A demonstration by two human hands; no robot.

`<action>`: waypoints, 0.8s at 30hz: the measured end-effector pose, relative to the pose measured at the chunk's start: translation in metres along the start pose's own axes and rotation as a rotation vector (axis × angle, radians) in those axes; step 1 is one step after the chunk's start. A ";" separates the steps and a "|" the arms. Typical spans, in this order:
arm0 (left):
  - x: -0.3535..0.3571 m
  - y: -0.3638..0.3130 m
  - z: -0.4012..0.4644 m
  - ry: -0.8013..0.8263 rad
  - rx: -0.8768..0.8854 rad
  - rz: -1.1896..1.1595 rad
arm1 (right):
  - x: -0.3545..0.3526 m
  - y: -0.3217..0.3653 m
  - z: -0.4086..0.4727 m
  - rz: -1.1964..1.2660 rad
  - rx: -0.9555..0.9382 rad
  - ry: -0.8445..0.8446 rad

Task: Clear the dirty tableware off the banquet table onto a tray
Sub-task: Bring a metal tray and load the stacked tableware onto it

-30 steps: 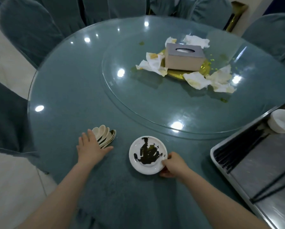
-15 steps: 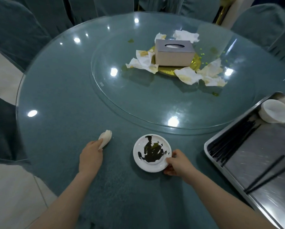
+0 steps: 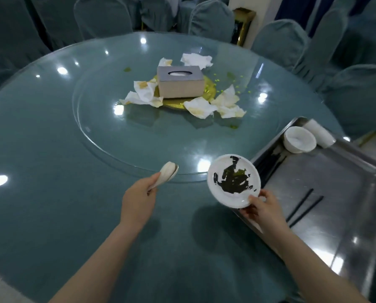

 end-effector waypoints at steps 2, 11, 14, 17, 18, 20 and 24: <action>0.021 -0.022 0.003 0.053 0.040 -0.013 | -0.041 -0.001 -0.001 0.002 0.002 -0.082; 0.137 -0.116 0.012 0.337 0.215 0.046 | -0.180 -0.017 0.019 0.136 0.047 -0.308; 0.183 -0.138 0.012 0.377 0.183 0.050 | -0.212 -0.021 0.040 0.172 0.087 -0.324; 0.224 -0.153 0.012 0.406 0.114 0.033 | -0.238 -0.020 0.066 0.180 0.140 -0.316; 0.238 -0.157 0.011 0.422 0.094 0.027 | -0.246 -0.018 0.075 0.177 0.148 -0.306; 0.263 -0.163 0.012 0.459 0.065 0.047 | -0.258 -0.012 0.095 0.167 0.152 -0.290; 0.304 -0.172 0.013 0.511 0.001 0.087 | -0.266 -0.003 0.126 0.248 0.188 -0.272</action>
Point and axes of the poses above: each hand's wrist, its own z-axis towards the middle knuckle, its own x-axis out of the palm, y = z × x, the point moved 5 cm from there along z, towards the middle knuckle, and after that the axes turned 6 degrees about y, right-handed, at the moved point
